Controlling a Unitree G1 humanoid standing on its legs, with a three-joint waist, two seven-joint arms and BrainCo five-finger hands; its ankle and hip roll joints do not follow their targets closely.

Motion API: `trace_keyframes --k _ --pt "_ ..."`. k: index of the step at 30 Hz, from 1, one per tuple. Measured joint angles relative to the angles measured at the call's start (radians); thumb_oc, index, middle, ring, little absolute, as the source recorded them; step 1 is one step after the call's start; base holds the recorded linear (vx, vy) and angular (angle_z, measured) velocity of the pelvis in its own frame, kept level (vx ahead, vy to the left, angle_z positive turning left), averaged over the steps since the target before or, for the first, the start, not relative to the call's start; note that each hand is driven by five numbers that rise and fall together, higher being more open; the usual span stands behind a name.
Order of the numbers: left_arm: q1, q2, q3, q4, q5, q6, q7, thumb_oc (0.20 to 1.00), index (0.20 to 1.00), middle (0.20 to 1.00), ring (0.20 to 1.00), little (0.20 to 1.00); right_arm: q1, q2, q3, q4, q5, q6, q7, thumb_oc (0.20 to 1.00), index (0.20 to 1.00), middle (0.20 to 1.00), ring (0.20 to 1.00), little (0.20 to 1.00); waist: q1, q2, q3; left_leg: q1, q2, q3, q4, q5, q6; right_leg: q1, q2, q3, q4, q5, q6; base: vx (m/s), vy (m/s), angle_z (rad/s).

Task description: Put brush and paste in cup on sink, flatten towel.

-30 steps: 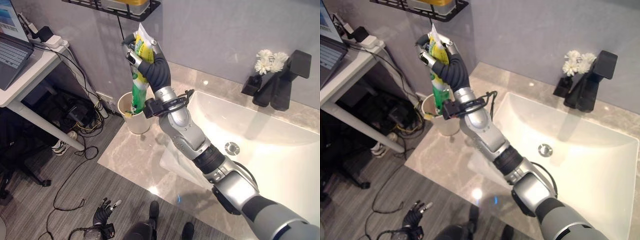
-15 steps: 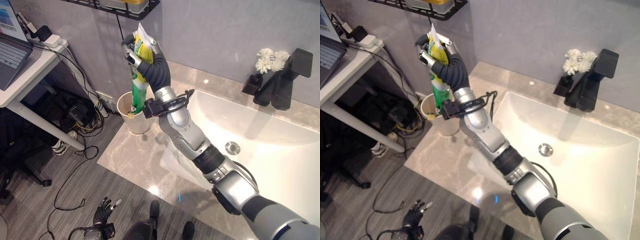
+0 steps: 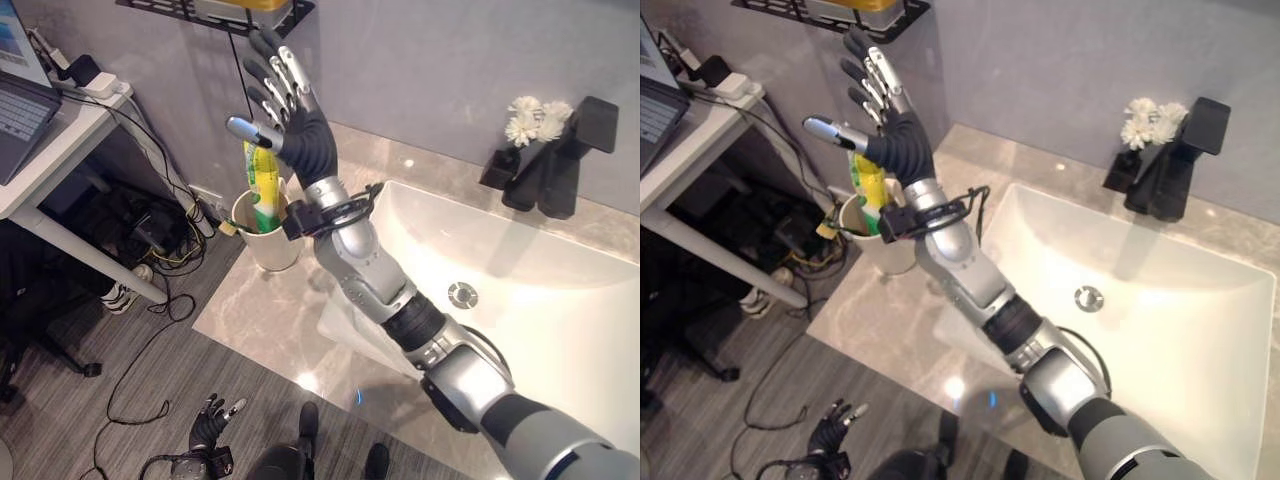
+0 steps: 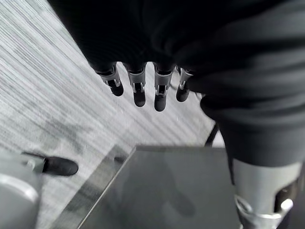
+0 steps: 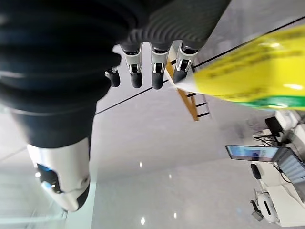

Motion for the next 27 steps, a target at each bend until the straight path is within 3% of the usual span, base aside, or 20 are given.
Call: trace_keyframes --k 12,16,25,27 --pt "-0.04 0.002 0.006 0.077 0.025 -0.004 -0.002 1.0 1.0 1.0 1.0 1.0 -0.016 -0.042 -0.034 -0.002 -0.021 -0.003 -0.019 1.0 1.0 1.0 1.0 1.0 -0.004 0.002 0.0 0.027 -0.001 0.005 0.0 0.0 0.0 0.024 -0.002 0.004 0.0 0.003 0.002 0.0 0.003 -0.01" --pt "-0.077 0.004 0.005 0.115 0.062 -0.001 -0.012 1.0 1.0 1.0 1.0 1.0 -0.019 -0.091 -0.063 -0.031 -0.056 -0.003 -0.03 1.0 1.0 1.0 1.0 1.0 -0.035 0.012 -0.008 0.05 0.0 0.027 0.0 -0.007 0.01 0.036 -0.004 0.028 0.0 0.009 0.004 -0.02 0.026 -0.12" --pt "-0.098 0.005 0.01 0.152 0.14 0.018 -0.038 1.0 1.0 1.0 1.0 1.0 0.015 -0.289 -0.143 -0.237 -0.21 0.006 -0.051 1.0 1.0 1.0 1.0 1.0 -0.121 0.048 -0.031 0.096 0.002 0.076 -0.001 -0.017 0.023 0.054 -0.006 0.076 0.0 0.02 0.011 -0.03 0.046 -0.19" --pt "-0.085 0.004 0.017 0.156 0.156 0.018 -0.044 1.0 1.0 1.0 1.0 1.0 0.083 -0.443 -0.185 -0.387 -0.32 0.007 -0.053 1.0 1.0 1.0 1.0 1.0 -0.148 0.048 -0.033 0.119 0.006 0.111 -0.001 -0.023 0.026 0.065 -0.006 0.112 0.0 0.027 0.012 -0.05 0.036 -0.43"
